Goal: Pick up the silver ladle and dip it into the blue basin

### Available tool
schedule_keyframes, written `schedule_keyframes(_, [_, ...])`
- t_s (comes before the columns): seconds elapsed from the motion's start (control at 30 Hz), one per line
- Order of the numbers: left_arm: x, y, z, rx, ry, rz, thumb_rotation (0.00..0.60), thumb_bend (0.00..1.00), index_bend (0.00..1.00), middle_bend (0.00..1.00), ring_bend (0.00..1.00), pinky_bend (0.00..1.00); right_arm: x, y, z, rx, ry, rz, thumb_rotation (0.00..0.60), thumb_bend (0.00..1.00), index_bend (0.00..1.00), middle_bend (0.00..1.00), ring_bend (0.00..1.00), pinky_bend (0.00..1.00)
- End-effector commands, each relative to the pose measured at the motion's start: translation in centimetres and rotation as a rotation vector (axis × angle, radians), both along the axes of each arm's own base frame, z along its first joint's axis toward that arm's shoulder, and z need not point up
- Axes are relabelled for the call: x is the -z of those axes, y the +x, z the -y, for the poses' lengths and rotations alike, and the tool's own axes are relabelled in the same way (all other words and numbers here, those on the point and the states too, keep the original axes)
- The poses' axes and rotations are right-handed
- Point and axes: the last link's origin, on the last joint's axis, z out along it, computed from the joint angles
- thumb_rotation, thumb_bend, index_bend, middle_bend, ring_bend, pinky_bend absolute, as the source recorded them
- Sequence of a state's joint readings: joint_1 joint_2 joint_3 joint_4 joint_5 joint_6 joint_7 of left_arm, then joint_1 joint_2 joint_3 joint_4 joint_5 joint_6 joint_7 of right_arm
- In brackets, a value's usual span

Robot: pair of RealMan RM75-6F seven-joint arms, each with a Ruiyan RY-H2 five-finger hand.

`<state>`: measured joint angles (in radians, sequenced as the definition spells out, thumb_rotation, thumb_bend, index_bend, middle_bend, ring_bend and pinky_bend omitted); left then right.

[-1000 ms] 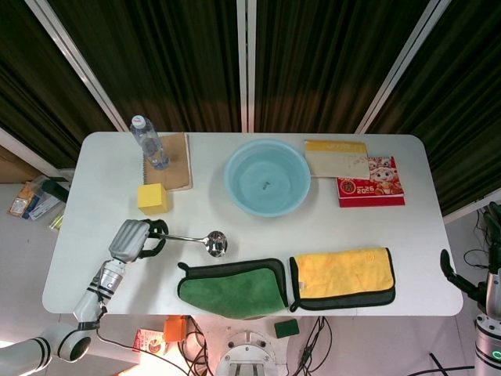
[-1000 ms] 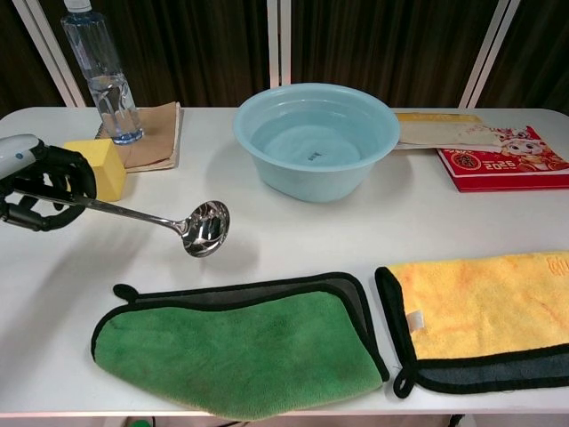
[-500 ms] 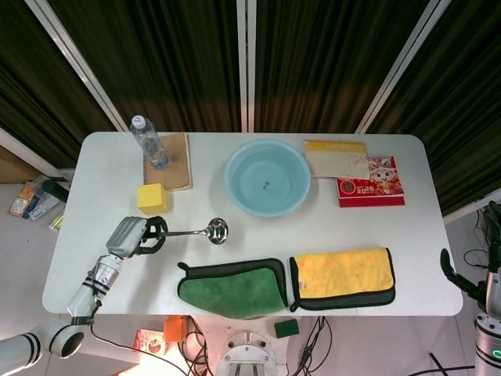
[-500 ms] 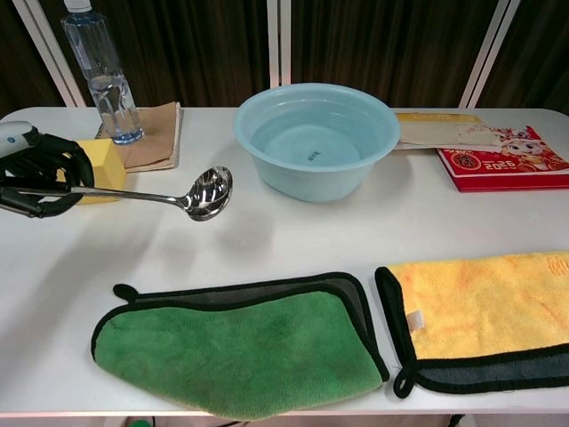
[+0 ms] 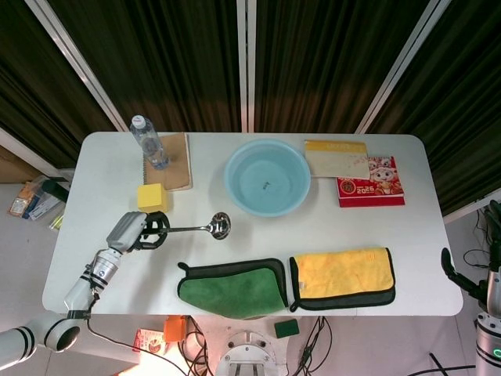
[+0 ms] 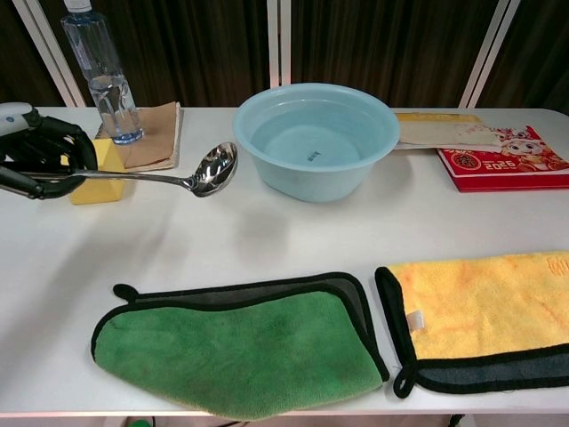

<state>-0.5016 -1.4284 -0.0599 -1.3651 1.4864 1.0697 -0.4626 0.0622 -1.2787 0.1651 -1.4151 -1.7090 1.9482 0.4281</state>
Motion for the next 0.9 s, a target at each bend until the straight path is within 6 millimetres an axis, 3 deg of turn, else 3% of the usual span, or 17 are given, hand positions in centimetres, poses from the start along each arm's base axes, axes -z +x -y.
schedule_keyframes(0.03, [-1.0,1.4,-1.3,0.034,-0.002,-0.003,0.6,0.48,0.85,0.89,0.86,0.92,0.0,0.0,0.1,0.0,-0.001,0.0,0.6,0.38,0.0,0.0,0.0,0.0])
schedule_keyframes(0.2, [-3.5,5.6,-4.5,0.113,0.021,-0.042,0.6,0.48,0.85,0.9,0.87,0.92,-0.1,0.0,0.2,-0.002,-0.005,0.012,0.6,0.38,0.0,0.0,0.0,0.0])
schedule_keyframes(0.37, [-4.5,10.3,-7.1,0.156,0.0,-0.099,0.6,0.48,0.86,0.9,0.87,0.93,-0.2,-0.2,0.2,0.003,-0.012,0.027,0.6,0.38,0.0,0.0,0.0,0.0])
schedule_keyframes(0.63, [-2.9,15.0,-11.2,0.136,-0.085,-0.206,0.6,0.49,0.86,0.9,0.88,0.94,-0.9,-1.0,0.2,0.011,-0.027,0.046,0.6,0.38,0.0,0.0,0.0,0.0])
schedule_keyframes(0.9, [-0.3,17.0,-14.5,0.086,-0.097,-0.385,0.6,0.5,0.86,0.9,0.88,0.94,-0.9,-1.7,0.1,0.014,-0.018,0.068,0.6,0.38,0.0,0.0,0.0,0.0])
